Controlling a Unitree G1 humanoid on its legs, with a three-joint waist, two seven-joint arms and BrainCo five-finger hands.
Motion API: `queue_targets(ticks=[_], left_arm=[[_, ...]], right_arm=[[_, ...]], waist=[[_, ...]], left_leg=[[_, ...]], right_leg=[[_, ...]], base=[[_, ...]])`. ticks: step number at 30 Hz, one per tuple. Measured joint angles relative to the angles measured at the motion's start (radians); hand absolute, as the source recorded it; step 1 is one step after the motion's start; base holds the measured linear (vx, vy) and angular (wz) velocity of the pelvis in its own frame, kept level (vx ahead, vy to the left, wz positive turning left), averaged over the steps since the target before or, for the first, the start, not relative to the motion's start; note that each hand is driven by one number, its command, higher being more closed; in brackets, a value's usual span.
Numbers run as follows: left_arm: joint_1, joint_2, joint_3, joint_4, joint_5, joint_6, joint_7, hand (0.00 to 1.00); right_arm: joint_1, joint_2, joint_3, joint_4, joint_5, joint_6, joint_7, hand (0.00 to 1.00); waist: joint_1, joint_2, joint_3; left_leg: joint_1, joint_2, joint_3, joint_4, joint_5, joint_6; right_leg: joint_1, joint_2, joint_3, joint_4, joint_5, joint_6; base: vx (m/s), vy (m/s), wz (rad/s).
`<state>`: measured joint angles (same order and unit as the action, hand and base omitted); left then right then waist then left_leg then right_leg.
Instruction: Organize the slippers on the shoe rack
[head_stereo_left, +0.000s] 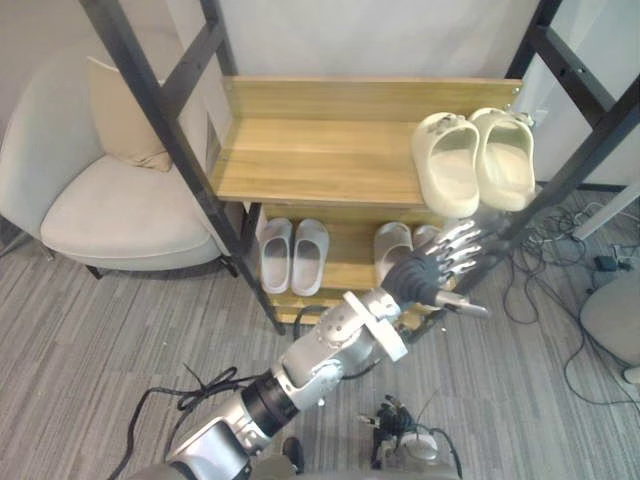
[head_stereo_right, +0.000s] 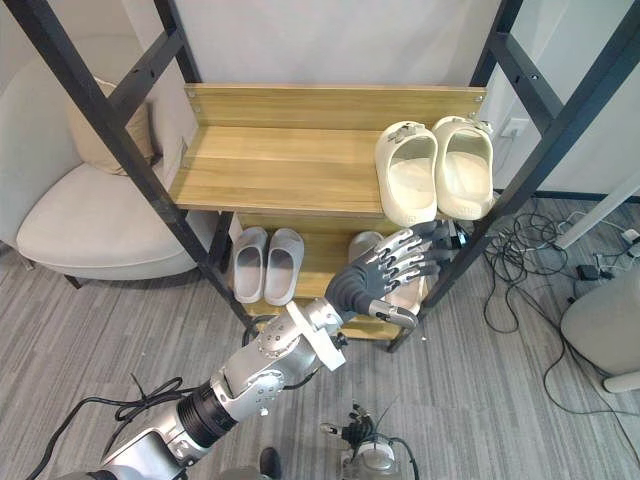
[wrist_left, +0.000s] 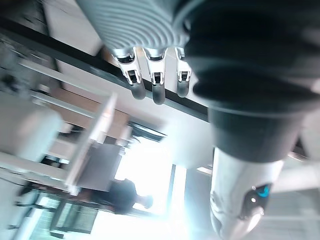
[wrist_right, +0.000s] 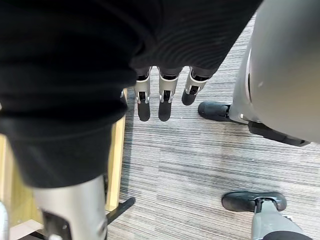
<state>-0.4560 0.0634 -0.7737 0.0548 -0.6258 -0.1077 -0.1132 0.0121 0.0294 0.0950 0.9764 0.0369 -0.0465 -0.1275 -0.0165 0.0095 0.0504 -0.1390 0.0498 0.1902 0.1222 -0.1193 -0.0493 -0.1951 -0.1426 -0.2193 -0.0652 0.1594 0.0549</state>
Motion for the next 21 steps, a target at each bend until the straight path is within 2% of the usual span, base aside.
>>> queue_targets(ticks=[3,6,9,15,21], left_arm=[[-0.004,-0.001,-0.003,0.036,0.042,0.005,0.002,0.00],[-0.033,-0.007,-0.009,0.083,0.080,0.006,0.016,0.00],[-0.076,-0.012,-0.012,0.111,0.108,0.006,0.034,0.00],[-0.188,-0.086,-0.009,0.174,0.167,0.004,0.090,0.00],[-0.230,-0.131,-0.009,0.218,0.204,0.003,0.097,0.00]], right_arm=[[-0.002,-0.011,-0.001,-0.003,-0.002,0.000,0.000,0.00],[-0.002,-0.012,-0.012,-0.019,-0.037,-0.001,-0.002,0.00],[-0.001,-0.011,-0.015,-0.022,-0.037,-0.001,-0.003,0.00],[0.032,-0.006,-0.048,-0.088,-0.037,-0.001,-0.010,0.00],[0.058,-0.002,-0.073,-0.136,-0.037,-0.001,-0.010,0.00]], waist=[[-0.005,0.000,0.000],[-0.033,-0.002,0.001],[-0.034,-0.004,0.002],[-0.038,-0.008,0.004],[-0.043,-0.011,0.006]], left_leg=[[-0.004,-0.001,0.022,-0.002,0.000,0.000],[-0.020,-0.002,0.025,0.000,0.000,0.000],[-0.023,-0.001,0.039,-0.001,-0.001,0.000],[-0.034,-0.001,0.058,0.001,-0.004,0.004],[-0.033,0.002,0.079,0.004,-0.013,0.005]], right_leg=[[-0.018,0.000,0.017,-0.003,0.008,0.001],[-0.031,0.001,0.019,-0.006,0.015,0.002],[-0.040,0.001,0.029,-0.006,0.017,0.001],[-0.066,0.001,0.048,0.006,0.017,0.001],[-0.076,0.003,0.066,0.008,0.017,0.002]], base=[[-0.02,0.014,-0.23],[0.00,0.006,-0.02],[-0.01,0.018,-0.10],[-0.02,0.018,-0.09],[-0.03,0.018,-0.10]])
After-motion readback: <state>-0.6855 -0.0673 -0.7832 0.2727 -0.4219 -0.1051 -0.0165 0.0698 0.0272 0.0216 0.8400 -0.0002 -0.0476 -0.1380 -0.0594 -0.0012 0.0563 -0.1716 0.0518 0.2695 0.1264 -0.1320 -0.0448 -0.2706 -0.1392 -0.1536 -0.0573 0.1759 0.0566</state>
